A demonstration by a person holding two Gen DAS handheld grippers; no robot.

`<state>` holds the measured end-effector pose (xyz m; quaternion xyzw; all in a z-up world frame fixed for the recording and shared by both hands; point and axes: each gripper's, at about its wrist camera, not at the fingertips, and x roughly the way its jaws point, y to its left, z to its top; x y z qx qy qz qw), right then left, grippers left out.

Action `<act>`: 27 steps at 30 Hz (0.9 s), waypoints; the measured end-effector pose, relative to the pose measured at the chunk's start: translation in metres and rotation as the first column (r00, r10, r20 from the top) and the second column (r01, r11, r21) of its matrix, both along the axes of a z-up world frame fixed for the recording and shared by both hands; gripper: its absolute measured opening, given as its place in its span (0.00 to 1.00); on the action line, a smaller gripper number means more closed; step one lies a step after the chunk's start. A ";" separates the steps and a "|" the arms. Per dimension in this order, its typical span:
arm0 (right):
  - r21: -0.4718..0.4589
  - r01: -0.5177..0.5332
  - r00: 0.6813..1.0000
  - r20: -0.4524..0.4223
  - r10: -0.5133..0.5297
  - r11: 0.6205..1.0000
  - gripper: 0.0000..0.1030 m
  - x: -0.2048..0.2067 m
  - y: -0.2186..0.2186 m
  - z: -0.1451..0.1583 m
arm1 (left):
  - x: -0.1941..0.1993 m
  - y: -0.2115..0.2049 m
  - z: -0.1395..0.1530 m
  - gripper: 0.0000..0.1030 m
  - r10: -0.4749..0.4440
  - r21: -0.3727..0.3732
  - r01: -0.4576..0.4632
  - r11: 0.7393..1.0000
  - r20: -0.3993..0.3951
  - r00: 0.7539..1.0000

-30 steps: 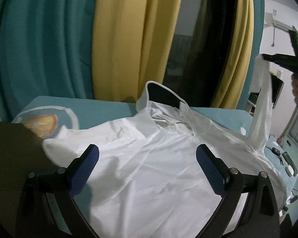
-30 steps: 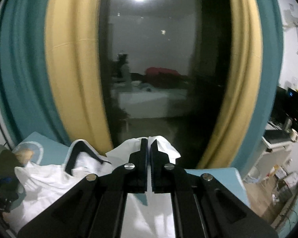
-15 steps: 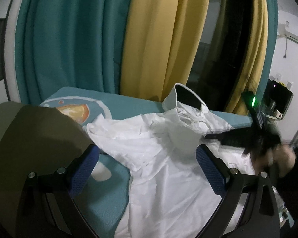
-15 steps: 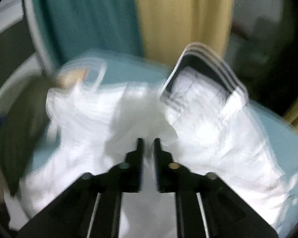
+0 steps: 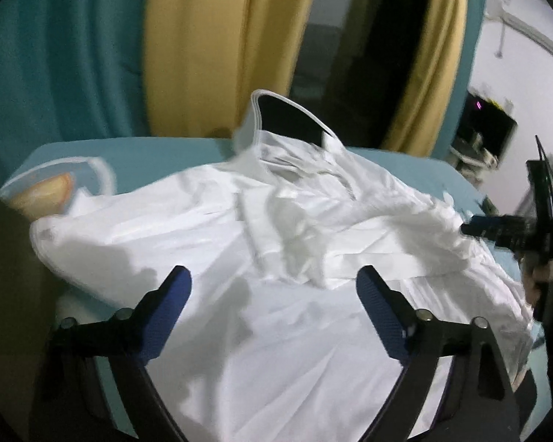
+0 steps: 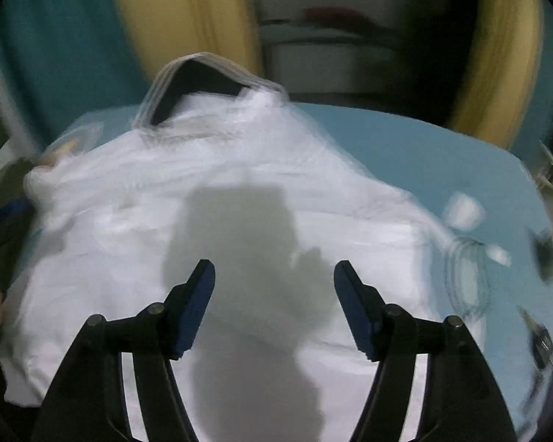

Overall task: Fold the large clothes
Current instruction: 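Lift the sleeve with the right tool and carry it across the shirt body, then lower the sleeve onto the shirt body and open the right tool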

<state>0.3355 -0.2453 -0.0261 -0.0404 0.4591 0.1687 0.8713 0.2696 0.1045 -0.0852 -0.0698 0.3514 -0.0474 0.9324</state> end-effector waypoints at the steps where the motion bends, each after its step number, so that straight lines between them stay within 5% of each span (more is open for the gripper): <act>1: 0.004 0.034 0.999 -0.001 -0.034 0.999 0.65 0.005 -0.017 -0.002 | 0.009 -0.005 -0.002 0.88 -0.012 0.009 0.013 1.000 -0.012 1.000; 6: 0.027 0.119 0.993 -0.015 -0.118 0.993 0.65 0.025 -0.067 -0.014 | 0.049 -0.021 -0.013 0.82 -0.051 0.019 0.053 0.998 -0.067 0.996; 13: 0.100 -0.004 0.994 -0.104 0.014 0.995 0.44 0.046 -0.061 -0.037 | 0.107 -0.027 -0.032 0.76 -0.045 0.071 0.055 0.996 -0.137 0.990; 15: 0.109 -0.041 0.989 -0.138 0.056 0.993 0.30 0.052 -0.050 -0.047 | 0.123 -0.025 -0.041 0.76 -0.027 0.081 0.041 0.996 -0.161 0.987; 16: 0.096 -0.053 0.989 -0.135 0.066 0.994 0.14 0.054 -0.046 -0.051 | 0.129 -0.024 -0.045 0.76 -0.020 0.083 0.035 0.996 -0.175 0.984; 18: 0.059 -0.066 0.992 -0.106 0.072 0.996 0.05 0.055 -0.043 -0.049 | 0.136 -0.022 -0.053 0.76 -0.006 0.099 0.026 0.995 -0.205 0.979; 27: 0.053 0.147 0.986 -0.087 -0.142 0.988 0.04 0.066 -0.080 -0.051 | 0.098 0.017 -0.047 0.75 0.130 0.147 -0.104 0.984 -0.178 0.975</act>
